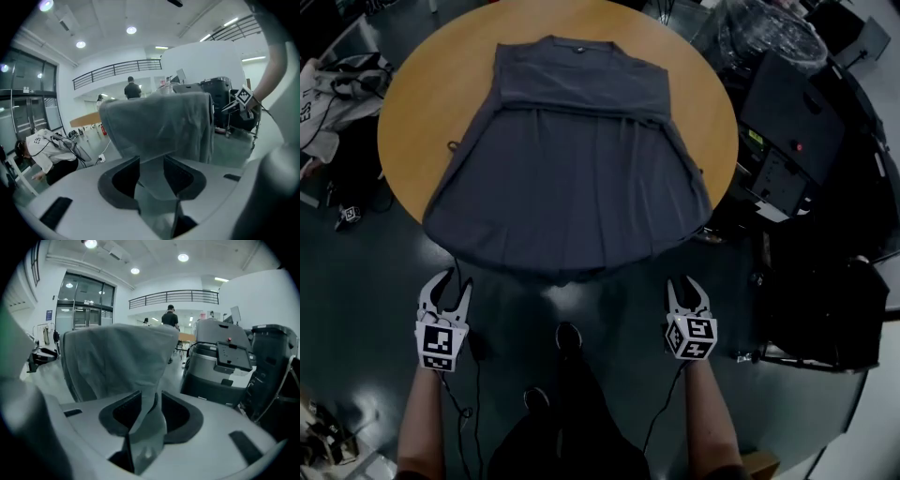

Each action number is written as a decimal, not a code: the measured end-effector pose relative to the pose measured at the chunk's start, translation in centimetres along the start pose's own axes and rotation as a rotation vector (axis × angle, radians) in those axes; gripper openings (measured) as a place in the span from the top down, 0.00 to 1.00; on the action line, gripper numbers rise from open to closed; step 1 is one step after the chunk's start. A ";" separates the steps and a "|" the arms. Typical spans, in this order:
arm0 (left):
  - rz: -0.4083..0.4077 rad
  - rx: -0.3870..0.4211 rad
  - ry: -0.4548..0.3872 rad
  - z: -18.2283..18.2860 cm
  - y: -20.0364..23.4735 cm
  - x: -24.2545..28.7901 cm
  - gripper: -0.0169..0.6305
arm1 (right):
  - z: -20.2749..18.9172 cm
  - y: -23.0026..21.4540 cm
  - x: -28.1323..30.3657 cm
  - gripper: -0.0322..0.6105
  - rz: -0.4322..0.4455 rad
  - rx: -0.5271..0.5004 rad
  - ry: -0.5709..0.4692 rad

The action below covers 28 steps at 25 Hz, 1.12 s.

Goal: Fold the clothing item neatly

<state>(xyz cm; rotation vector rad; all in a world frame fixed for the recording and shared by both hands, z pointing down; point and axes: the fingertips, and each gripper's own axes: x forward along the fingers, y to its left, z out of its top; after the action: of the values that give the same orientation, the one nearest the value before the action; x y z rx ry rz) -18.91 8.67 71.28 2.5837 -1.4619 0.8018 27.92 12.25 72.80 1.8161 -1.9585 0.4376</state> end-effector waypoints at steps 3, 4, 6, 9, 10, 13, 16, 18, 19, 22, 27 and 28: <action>0.031 -0.043 -0.010 -2.9 1.2 2.8 0.68 | -2.4 -1.0 3.6 0.75 0.063 0.008 0.023; 0.045 -0.069 -0.014 -3.8 1.8 3.4 0.65 | -3.2 -0.9 4.6 0.72 0.092 0.006 0.036; 0.061 -0.099 -0.026 -5.3 3.1 5.1 0.58 | -4.9 -0.7 7.1 0.63 0.151 -0.026 0.060; 0.026 -0.093 -0.047 -7.0 3.8 8.2 0.50 | -7.3 -0.3 10.7 0.55 0.222 -0.102 0.082; 0.008 -0.086 -0.053 -7.6 3.8 9.1 0.47 | -7.7 -0.1 11.8 0.53 0.241 -0.124 0.079; -0.042 -0.041 -0.075 -8.4 3.2 12.0 0.45 | -7.8 0.7 15.0 0.46 0.280 -0.187 0.039; -0.070 0.019 -0.085 -9.2 3.1 14.9 0.45 | -7.0 0.8 18.2 0.46 0.267 -0.226 -0.008; -0.083 0.056 -0.101 -8.3 3.1 16.7 0.45 | -6.6 0.2 19.9 0.46 0.227 -0.238 -0.027; -0.087 0.057 -0.110 -7.9 3.1 17.4 0.45 | -6.4 -0.1 20.6 0.46 0.206 -0.236 -0.034; -0.081 0.047 -0.120 -7.3 3.0 18.2 0.69 | -5.7 -1.0 20.8 0.48 0.144 -0.164 -0.067; -0.085 -0.014 -0.116 -7.1 1.8 14.4 0.95 | -4.6 -0.2 15.9 0.95 0.089 -0.104 -0.099; -0.085 -0.034 -0.112 -7.1 1.7 13.1 0.95 | -4.7 0.2 14.6 0.95 0.097 -0.092 -0.092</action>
<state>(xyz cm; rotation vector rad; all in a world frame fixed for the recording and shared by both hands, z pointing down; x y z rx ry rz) -17.78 -0.28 83.26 2.6844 -1.3684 0.6268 27.48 2.11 84.29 1.7180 -2.0995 0.2932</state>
